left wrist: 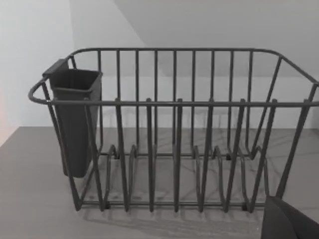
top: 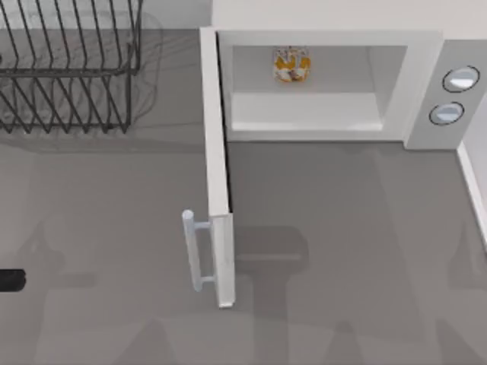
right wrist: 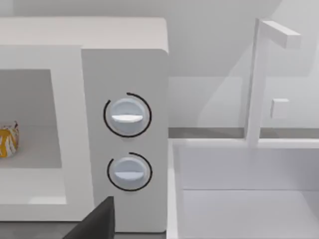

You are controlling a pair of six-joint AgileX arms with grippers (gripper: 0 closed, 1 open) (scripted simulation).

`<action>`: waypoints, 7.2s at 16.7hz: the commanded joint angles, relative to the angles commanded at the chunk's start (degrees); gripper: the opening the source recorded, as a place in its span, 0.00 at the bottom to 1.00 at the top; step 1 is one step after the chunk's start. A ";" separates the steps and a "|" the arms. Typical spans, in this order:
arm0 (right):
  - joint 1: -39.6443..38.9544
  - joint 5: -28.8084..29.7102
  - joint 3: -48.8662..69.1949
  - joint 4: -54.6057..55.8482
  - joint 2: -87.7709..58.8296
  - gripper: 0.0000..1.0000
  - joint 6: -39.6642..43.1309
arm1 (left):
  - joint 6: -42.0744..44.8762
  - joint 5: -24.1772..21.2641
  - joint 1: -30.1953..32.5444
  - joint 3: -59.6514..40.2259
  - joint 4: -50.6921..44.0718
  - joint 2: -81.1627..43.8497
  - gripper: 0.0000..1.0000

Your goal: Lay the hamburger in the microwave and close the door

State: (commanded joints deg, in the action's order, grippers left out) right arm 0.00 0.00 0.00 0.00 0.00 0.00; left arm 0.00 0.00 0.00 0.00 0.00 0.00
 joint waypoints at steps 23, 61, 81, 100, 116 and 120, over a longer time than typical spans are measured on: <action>0.00 0.00 0.00 0.00 0.00 1.00 0.00 | -0.06 26.38 26.36 -5.52 -7.01 1.15 0.00; 0.00 0.00 0.00 0.00 0.00 1.00 0.00 | -21.95 29.31 40.11 -40.60 -27.68 -55.83 0.00; 0.00 0.00 0.00 0.00 0.00 1.00 0.00 | -26.60 24.35 36.94 -29.52 -7.93 -70.92 0.00; 0.00 0.00 0.00 0.00 0.00 1.00 0.00 | -40.98 34.58 55.07 -46.14 -10.29 -89.35 0.00; 0.00 0.00 0.00 0.00 0.00 1.00 0.00 | -50.69 39.50 64.36 -68.25 -20.07 -107.34 0.00; 0.00 0.00 0.00 0.00 0.00 1.00 0.00 | -50.95 39.49 64.31 -69.03 -20.51 -107.91 0.00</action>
State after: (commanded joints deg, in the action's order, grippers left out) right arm 0.00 0.00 0.00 0.00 0.00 0.00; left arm -50.95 39.49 64.31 -69.03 -20.51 -107.91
